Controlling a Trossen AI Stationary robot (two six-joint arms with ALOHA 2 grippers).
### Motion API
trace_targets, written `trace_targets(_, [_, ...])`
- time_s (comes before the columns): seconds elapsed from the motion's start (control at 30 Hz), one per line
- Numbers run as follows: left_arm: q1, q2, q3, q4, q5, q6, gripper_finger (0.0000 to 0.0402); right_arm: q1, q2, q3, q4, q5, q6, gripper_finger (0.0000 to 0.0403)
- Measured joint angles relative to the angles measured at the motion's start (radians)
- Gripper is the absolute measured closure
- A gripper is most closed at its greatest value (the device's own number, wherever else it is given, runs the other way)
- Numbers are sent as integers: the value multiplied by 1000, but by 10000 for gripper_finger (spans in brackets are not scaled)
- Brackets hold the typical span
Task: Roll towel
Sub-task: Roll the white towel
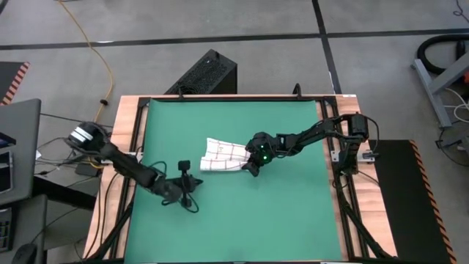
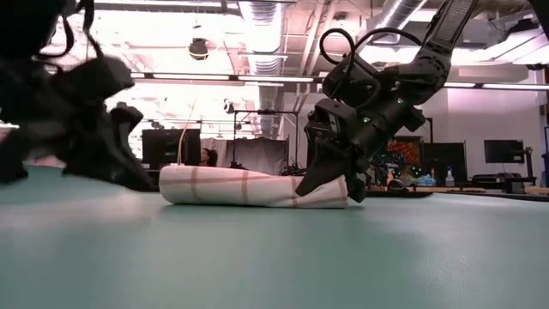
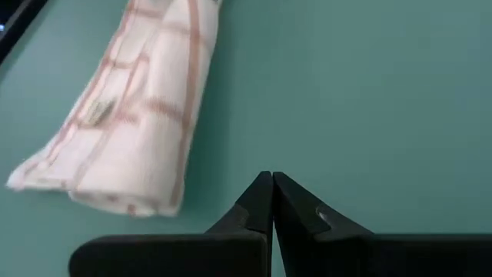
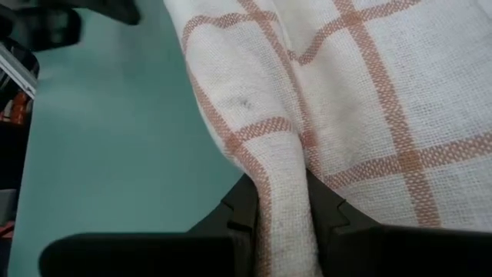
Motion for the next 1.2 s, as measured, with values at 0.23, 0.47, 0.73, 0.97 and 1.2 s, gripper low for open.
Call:
trace_targets(0.23, [51,159,41,50,-109,93,401,1,0,0,0,-8,-12,331])
trace_targets(0.47, [101,155,98,40,-128,217,401,2,0,-1,4,-14,-22,331])
trace_targets(0.73, [161,135,103,43,-142,287,401,2,0,-1,4,-14,-44,331])
trace_targets(0.97, [241,114,103,64,-99,370,401,2,0,-1,4,-19,-45,331])
trace_targets(1.2, [324,-50,128,47,-65,609,401,2,0,-1,4,-29,-46,331])
